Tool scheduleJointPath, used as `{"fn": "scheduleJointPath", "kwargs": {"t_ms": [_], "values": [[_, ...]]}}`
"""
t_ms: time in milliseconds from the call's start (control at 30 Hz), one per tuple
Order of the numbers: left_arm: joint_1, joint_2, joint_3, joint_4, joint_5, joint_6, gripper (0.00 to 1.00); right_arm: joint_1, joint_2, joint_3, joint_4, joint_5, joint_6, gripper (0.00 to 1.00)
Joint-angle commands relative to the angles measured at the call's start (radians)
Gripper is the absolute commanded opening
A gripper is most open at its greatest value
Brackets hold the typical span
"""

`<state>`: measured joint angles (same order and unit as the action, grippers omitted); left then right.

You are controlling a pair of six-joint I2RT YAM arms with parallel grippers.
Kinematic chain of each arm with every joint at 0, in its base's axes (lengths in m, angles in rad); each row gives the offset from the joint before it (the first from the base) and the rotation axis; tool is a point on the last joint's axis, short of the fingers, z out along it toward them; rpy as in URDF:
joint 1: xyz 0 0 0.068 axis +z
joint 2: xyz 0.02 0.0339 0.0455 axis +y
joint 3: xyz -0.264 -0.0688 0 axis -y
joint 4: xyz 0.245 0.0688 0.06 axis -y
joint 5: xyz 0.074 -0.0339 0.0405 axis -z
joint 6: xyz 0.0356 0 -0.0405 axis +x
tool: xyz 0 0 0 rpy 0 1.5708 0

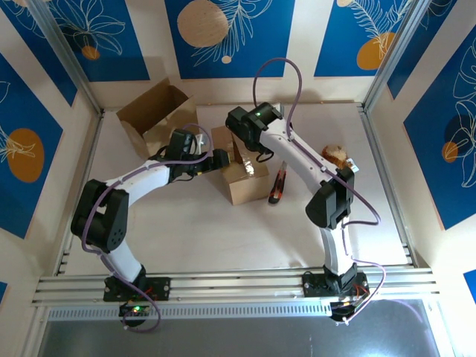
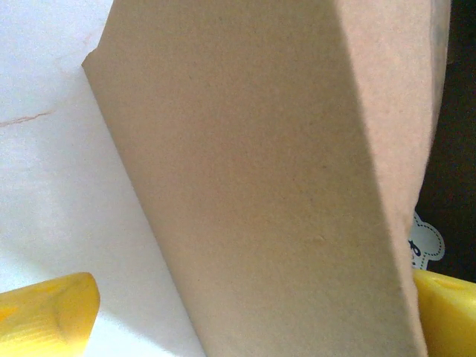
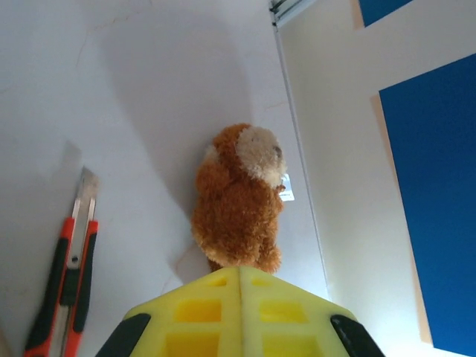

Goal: Unpack the express box

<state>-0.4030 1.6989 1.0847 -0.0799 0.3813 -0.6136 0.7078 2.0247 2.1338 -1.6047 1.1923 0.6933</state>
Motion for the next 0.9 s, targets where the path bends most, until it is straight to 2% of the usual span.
{"fn": "scheduleJointPath", "kwargs": {"t_ms": [0,67,200,267,300,567,767,867], "values": [[0.007,0.077,-0.065,-0.296,-0.101,0.072,1.0,0.044,-0.066,-0.05,0.102,-0.114,-0.118,0.02],[0.007,0.08,-0.058,-0.298,-0.098,0.07,1.0,0.068,-0.085,-0.071,0.169,-0.219,-0.157,0.16],[0.007,0.077,-0.049,-0.296,-0.089,0.066,1.0,0.116,-0.092,-0.092,0.225,-0.339,-0.157,0.56],[0.007,0.076,-0.045,-0.293,-0.084,0.066,1.0,0.132,-0.076,-0.086,0.228,-0.36,-0.144,0.68],[0.007,0.076,-0.043,-0.291,-0.081,0.066,1.0,0.137,-0.062,-0.082,0.226,-0.363,-0.136,0.71],[0.007,0.076,-0.031,-0.286,-0.067,0.061,1.0,0.16,0.061,-0.025,0.153,-0.303,-0.056,0.75],[0.007,0.078,-0.027,-0.284,-0.061,0.06,1.0,0.16,0.107,-0.046,0.182,-0.293,-0.042,0.75],[0.007,0.077,-0.028,-0.283,-0.059,0.057,1.0,0.158,0.131,-0.042,0.165,-0.242,-0.024,0.74]]}}
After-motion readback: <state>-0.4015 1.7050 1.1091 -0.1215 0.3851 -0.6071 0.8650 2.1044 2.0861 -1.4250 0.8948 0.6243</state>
